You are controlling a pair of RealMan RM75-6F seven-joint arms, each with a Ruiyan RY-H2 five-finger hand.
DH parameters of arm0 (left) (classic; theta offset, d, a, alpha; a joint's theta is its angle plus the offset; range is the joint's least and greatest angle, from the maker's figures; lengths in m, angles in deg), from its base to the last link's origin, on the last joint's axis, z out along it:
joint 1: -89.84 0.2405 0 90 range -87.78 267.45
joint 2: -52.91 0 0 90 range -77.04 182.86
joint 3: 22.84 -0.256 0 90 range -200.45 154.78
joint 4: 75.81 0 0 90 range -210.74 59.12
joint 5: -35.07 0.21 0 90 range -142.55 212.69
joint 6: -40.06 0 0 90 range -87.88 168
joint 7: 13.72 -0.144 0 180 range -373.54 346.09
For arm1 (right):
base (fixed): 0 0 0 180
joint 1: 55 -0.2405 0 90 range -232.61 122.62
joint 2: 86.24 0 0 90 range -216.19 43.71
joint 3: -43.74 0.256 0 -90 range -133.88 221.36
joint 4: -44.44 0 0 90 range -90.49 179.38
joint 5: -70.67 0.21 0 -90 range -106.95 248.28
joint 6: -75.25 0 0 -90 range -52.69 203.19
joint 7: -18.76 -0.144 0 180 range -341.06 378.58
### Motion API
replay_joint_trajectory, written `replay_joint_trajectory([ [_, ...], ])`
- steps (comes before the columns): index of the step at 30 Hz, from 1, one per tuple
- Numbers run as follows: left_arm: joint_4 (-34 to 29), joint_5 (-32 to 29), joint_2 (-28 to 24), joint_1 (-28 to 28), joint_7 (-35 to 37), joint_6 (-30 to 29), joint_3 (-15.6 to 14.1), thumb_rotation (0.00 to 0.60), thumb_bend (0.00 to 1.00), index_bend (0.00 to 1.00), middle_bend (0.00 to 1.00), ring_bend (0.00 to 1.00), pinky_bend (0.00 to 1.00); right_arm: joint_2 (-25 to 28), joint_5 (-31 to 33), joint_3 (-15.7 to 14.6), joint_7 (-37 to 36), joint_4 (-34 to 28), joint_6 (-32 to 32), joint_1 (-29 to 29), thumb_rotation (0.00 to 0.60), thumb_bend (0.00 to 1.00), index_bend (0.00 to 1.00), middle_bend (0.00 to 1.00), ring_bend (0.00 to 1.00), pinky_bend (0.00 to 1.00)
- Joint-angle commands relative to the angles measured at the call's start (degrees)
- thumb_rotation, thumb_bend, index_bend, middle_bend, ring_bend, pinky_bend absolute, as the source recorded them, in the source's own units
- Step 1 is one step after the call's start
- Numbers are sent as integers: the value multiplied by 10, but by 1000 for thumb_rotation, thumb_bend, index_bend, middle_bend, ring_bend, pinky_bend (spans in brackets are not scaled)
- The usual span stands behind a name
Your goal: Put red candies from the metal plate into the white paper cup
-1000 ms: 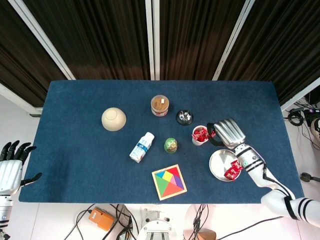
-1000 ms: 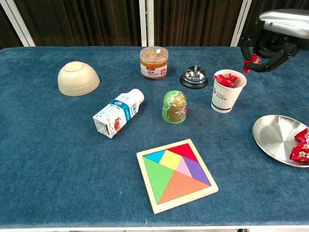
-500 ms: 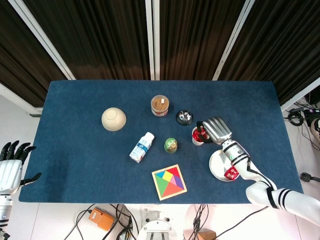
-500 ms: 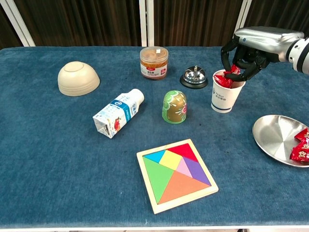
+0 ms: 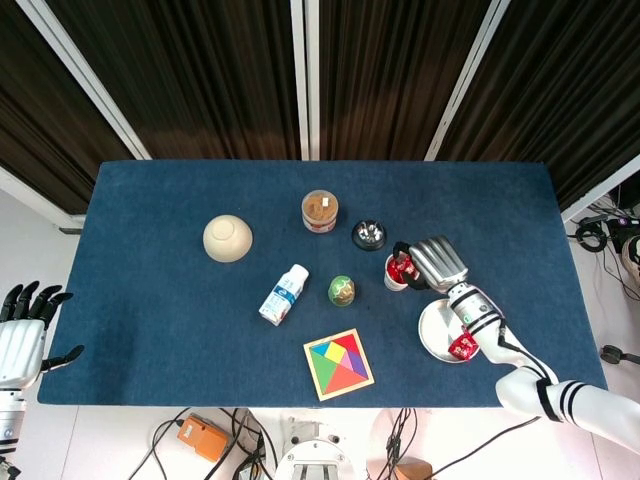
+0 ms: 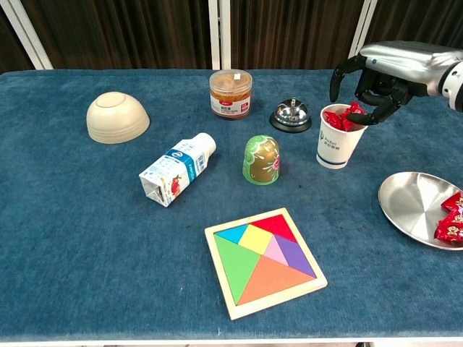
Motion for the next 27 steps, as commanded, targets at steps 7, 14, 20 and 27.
replay_joint_trajectory([
  [7, -5, 2, -4, -2, -2, -1, 1, 600, 0, 227, 152, 30, 0, 74, -29, -1, 13, -62, 95, 50, 600, 472, 425, 956, 992, 1000],
  [14, -7, 5, -4, -5, -3, 1, 1, 600, 0, 227, 151, 30, 0, 171, -34, -24, 32, -134, 213, 150, 600, 469, 215, 413, 322, 493],
  [20, -10, 8, -5, -5, -2, -4, 2, 600, 0, 227, 152, 30, 0, 235, -38, -60, 4, -179, 291, 241, 600, 469, 0, 43, 0, 11],
  [27, -11, 7, -6, -4, -2, -5, 1, 600, 0, 227, 151, 30, 0, 238, -53, -89, -49, -159, 346, 311, 600, 469, 0, 21, 0, 0],
])
